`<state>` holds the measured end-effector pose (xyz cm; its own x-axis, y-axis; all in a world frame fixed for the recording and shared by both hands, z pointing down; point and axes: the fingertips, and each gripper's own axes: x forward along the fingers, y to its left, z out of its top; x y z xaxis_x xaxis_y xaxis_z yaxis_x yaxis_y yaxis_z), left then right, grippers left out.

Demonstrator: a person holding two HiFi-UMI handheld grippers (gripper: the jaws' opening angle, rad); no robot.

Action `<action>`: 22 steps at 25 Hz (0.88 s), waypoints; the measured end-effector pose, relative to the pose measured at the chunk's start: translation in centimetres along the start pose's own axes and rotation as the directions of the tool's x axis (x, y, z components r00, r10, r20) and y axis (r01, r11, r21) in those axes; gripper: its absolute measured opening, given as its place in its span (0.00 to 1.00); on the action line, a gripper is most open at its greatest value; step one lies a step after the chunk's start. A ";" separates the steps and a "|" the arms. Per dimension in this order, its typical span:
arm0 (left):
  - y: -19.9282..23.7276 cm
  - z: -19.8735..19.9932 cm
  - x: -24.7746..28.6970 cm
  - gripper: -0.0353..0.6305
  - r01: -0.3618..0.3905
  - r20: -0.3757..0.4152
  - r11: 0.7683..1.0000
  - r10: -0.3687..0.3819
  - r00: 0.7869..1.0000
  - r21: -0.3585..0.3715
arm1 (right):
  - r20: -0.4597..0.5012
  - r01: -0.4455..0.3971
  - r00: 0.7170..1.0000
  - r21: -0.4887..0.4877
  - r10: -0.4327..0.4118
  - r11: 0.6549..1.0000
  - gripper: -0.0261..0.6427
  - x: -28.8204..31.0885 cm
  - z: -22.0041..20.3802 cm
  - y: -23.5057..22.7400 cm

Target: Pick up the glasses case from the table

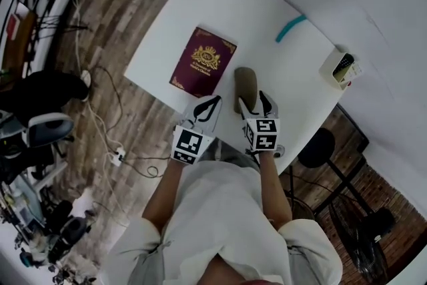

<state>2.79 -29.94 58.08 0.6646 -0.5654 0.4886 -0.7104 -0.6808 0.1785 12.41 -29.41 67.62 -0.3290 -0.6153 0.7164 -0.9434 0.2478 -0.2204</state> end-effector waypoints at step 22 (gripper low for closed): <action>1.0 -1.4 0.4 0.08 -0.020 -0.040 1.000 0.019 0.999 -0.025 | -0.130 0.003 0.992 0.053 0.004 0.999 0.68 4.8 -2.2 0.1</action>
<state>2.04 -30.21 59.62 0.6412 -0.5588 0.5259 -0.7289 -0.6578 0.1897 10.81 -30.65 72.50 -0.3241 -0.5121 0.7954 -0.9454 0.2060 -0.2525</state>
